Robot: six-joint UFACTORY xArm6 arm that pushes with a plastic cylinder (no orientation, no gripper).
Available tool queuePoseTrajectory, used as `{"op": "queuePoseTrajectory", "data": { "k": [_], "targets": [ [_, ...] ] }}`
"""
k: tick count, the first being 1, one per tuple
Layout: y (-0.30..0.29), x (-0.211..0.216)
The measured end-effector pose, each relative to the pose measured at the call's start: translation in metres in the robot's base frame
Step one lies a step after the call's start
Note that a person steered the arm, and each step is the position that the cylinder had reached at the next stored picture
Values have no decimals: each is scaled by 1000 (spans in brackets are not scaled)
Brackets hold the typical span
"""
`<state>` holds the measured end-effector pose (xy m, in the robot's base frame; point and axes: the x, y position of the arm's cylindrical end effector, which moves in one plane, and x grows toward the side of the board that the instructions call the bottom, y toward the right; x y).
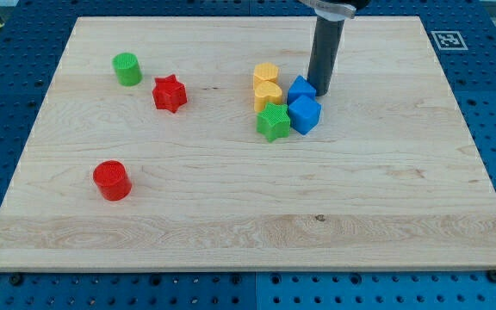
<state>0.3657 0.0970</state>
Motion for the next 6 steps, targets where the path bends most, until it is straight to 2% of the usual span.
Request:
{"op": "queuePoseTrajectory", "data": {
  "k": [1, 3, 6],
  "targets": [
    [0, -2],
    [0, -38],
    [-5, -48]
  ]
}}
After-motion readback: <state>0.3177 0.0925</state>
